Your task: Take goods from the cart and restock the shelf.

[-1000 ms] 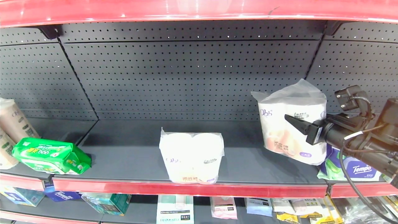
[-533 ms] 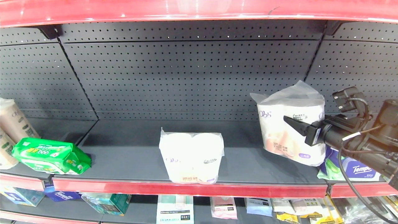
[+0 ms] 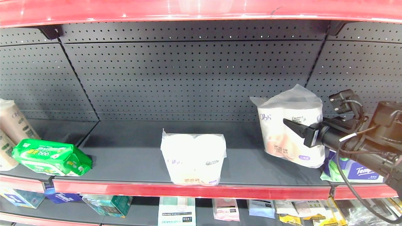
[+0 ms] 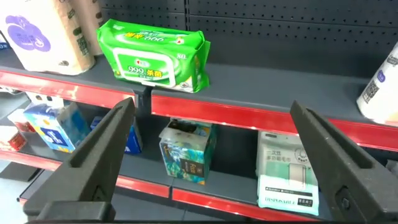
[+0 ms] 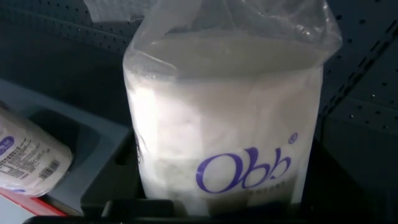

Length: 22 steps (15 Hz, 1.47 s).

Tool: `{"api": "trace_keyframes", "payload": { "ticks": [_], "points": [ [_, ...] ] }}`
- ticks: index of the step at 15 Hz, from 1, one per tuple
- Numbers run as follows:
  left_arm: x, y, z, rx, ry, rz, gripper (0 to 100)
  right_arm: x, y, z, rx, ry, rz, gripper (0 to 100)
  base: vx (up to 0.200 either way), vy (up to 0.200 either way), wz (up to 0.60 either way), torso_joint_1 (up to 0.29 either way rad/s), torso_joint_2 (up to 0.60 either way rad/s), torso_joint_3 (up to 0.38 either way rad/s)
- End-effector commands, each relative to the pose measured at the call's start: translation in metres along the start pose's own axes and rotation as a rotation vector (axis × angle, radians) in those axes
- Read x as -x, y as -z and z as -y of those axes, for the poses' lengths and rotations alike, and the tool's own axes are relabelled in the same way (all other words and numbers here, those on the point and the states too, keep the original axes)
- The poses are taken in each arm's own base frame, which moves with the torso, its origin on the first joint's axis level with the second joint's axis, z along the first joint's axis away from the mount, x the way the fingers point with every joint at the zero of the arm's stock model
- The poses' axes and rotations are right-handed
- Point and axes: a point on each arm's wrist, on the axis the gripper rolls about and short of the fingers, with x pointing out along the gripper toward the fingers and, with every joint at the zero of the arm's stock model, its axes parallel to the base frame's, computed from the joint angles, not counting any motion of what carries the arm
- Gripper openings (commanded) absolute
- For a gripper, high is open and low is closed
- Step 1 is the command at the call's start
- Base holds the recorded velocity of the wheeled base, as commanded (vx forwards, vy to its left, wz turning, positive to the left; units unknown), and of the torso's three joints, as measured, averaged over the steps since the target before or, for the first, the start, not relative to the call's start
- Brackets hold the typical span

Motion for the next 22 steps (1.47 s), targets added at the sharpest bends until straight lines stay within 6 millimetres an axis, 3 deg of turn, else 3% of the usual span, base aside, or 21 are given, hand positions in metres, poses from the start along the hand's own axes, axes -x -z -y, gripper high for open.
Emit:
{"api": "trace_keyframes", "payload": {
  "ticks": [1,9,17,20,22],
  "points": [
    [0.0,0.0,0.0,0.0,-0.001,0.0,100,-0.013,-0.003,-0.001,0.0,-0.038,0.011,0,0.0,0.0,0.0,0.0,0.0,0.0],
    [0.0,0.0,0.0,0.0,-0.001,0.0,100,-0.086,-0.007,-0.011,-0.018,-0.345,0.138,0,0.0,0.0,0.0,0.0,0.0,0.0],
    [0.0,0.0,0.0,0.0,-0.001,0.002,100,-0.143,0.039,-0.051,0.031,-0.642,0.203,0,0.0,0.0,0.0,0.0,0.0,0.0],
    [0.0,0.0,0.0,0.0,-0.001,0.002,100,-0.156,0.059,-0.047,0.078,-0.666,0.201,0,0.0,0.0,0.0,0.0,0.0,0.0],
    [0.0,0.0,0.0,0.0,-0.001,0.002,100,-0.153,0.072,-0.031,0.124,-0.714,0.181,0,0.0,0.0,0.0,0.0,0.0,0.0]
  ]
}}
